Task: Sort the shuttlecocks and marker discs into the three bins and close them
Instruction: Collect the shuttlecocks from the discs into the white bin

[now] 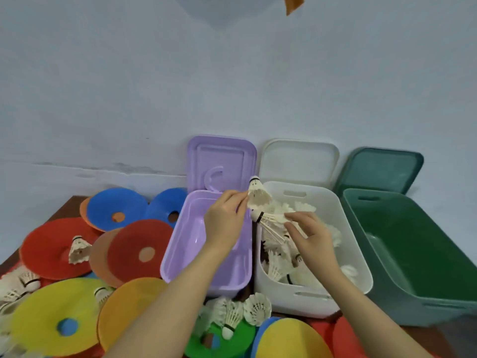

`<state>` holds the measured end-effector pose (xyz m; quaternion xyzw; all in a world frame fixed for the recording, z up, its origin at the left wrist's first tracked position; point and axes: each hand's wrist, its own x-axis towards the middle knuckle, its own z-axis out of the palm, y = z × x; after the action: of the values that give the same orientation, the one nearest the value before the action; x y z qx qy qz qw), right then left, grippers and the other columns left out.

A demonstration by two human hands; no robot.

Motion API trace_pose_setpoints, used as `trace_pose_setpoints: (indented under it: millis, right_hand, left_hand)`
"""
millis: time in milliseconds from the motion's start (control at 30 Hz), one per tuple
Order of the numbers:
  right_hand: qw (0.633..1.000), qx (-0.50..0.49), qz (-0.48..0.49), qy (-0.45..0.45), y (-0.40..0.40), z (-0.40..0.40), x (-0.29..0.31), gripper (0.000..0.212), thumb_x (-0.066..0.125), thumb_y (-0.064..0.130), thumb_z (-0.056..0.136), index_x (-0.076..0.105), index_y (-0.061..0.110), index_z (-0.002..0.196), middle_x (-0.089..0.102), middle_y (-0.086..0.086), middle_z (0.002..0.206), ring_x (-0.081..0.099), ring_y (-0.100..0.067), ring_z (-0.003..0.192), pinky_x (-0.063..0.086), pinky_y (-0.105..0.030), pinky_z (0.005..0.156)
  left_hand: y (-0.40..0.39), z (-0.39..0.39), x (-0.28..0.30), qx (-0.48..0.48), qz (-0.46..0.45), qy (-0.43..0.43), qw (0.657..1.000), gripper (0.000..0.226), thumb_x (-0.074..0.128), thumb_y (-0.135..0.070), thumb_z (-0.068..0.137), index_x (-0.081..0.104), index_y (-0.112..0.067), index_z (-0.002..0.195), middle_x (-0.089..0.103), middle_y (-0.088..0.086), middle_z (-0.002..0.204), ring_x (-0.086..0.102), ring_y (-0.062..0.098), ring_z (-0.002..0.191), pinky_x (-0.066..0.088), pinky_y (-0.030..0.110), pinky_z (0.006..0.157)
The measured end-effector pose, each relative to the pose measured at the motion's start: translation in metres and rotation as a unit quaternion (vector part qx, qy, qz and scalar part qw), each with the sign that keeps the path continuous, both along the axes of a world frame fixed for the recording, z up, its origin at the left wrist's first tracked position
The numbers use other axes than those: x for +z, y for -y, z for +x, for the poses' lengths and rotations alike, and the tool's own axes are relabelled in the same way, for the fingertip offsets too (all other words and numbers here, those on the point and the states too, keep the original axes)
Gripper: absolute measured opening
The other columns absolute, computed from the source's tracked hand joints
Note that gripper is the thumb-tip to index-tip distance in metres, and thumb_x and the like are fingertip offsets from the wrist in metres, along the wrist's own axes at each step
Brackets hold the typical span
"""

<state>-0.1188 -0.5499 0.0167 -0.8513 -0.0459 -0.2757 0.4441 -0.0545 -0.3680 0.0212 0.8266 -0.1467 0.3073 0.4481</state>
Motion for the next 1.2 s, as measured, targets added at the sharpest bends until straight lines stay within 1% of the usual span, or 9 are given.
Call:
trace_pose_setpoints:
  millis: [200,500,567,633,700,767,867,1000,1200]
  right_hand:
    - [0.999,-0.028,0.019,-0.011,0.046,-0.014,-0.012,0.017,0.069,0.008,0.082,0.071,0.016,0.097,0.062,0.003,0.096,0.059,-0.007,0.093,0.046,-0.02,0.084]
    - [0.98,-0.122,-0.155,-0.027,0.087,-0.022,-0.04,0.017,0.066,0.01,0.084,0.068,0.009,0.101,0.055,0.001,0.095,0.048,-0.007,0.088,0.045,-0.026,0.069]
    - [0.975,-0.131,-0.175,-0.028,0.09,-0.021,-0.041,0.018,0.067,0.009,0.083,0.068,0.008,0.101,0.056,-0.002,0.096,0.049,-0.012,0.092,0.046,-0.029,0.066]
    - [0.971,-0.136,-0.192,-0.05,0.093,-0.02,-0.044,0.021,0.067,0.012,0.084,0.068,0.009,0.104,0.057,-0.004,0.102,0.053,-0.022,0.097,0.049,-0.034,0.068]
    - [0.958,-0.114,-0.254,-0.074,0.094,-0.018,-0.046,0.03,0.062,0.026,0.088,0.064,0.011,0.114,0.059,-0.008,0.117,0.054,-0.028,0.109,0.049,-0.043,0.086]
    - [0.926,-0.067,-0.337,-0.158,0.092,-0.018,-0.046,0.046,0.041,0.044,0.095,0.049,0.02,0.134,0.052,-0.001,0.135,0.045,-0.021,0.126,0.025,-0.043,0.11]
    - [0.87,-0.022,-0.381,-0.313,0.088,-0.021,-0.045,0.046,0.021,0.048,0.098,0.033,0.032,0.14,0.043,0.012,0.142,0.031,-0.011,0.135,0.002,-0.045,0.112]
    - [0.871,-0.02,-0.362,-0.332,0.084,-0.019,-0.043,0.046,0.017,0.048,0.099,0.036,0.033,0.138,0.042,0.014,0.142,0.034,-0.009,0.133,0.002,-0.049,0.11]
    - [0.917,-0.056,-0.324,-0.226,0.06,-0.016,-0.038,0.047,0.026,0.046,0.098,0.036,0.027,0.141,0.048,0.006,0.138,0.04,-0.014,0.128,0.016,-0.038,0.108]
  left_hand:
    - [0.052,-0.001,-0.002,0.012,-0.018,-0.053,0.998,0.013,0.06,-0.021,0.09,0.071,-0.018,0.097,0.065,-0.008,0.093,0.056,0.007,0.079,0.046,0.027,0.061]
    - [0.07,-0.016,-0.05,-0.153,0.255,0.115,0.948,0.024,0.051,-0.021,0.083,0.071,-0.01,0.078,0.07,0.001,0.087,0.065,0.02,0.064,0.052,0.026,0.049]
    - [0.069,-0.023,-0.049,-0.2,0.276,0.088,0.936,0.027,0.05,-0.027,0.086,0.072,-0.013,0.087,0.071,0.001,0.099,0.068,0.018,0.08,0.056,0.03,0.056]
    - [0.07,-0.031,-0.044,-0.23,0.299,-0.039,0.925,0.031,0.046,-0.034,0.093,0.065,-0.019,0.113,0.064,-0.003,0.12,0.061,0.015,0.104,0.054,0.033,0.076]
    - [0.072,-0.035,-0.044,-0.235,0.358,-0.155,0.89,0.042,0.035,-0.04,0.098,0.045,-0.023,0.135,0.05,-0.005,0.137,0.046,0.015,0.123,0.043,0.035,0.097]
    - [0.075,-0.038,-0.045,-0.224,0.426,-0.175,0.859,0.048,0.026,-0.043,0.099,0.036,-0.022,0.141,0.037,-0.004,0.147,0.031,0.012,0.136,0.023,0.037,0.112]
    - [0.078,-0.04,-0.048,-0.209,0.46,-0.192,0.841,0.052,0.02,-0.046,0.099,0.033,-0.022,0.143,0.026,-0.006,0.152,0.017,0.007,0.141,0.004,0.038,0.117]
    - [0.076,-0.042,-0.049,-0.189,0.445,-0.183,0.856,0.049,0.021,-0.044,0.099,0.035,-0.024,0.142,0.027,-0.006,0.152,0.019,0.009,0.14,0.004,0.036,0.116]
    - [0.051,-0.046,-0.042,-0.159,0.371,-0.134,0.905,0.048,0.032,-0.039,0.099,0.029,-0.023,0.145,0.03,-0.005,0.151,0.025,0.012,0.137,0.012,0.028,0.112]
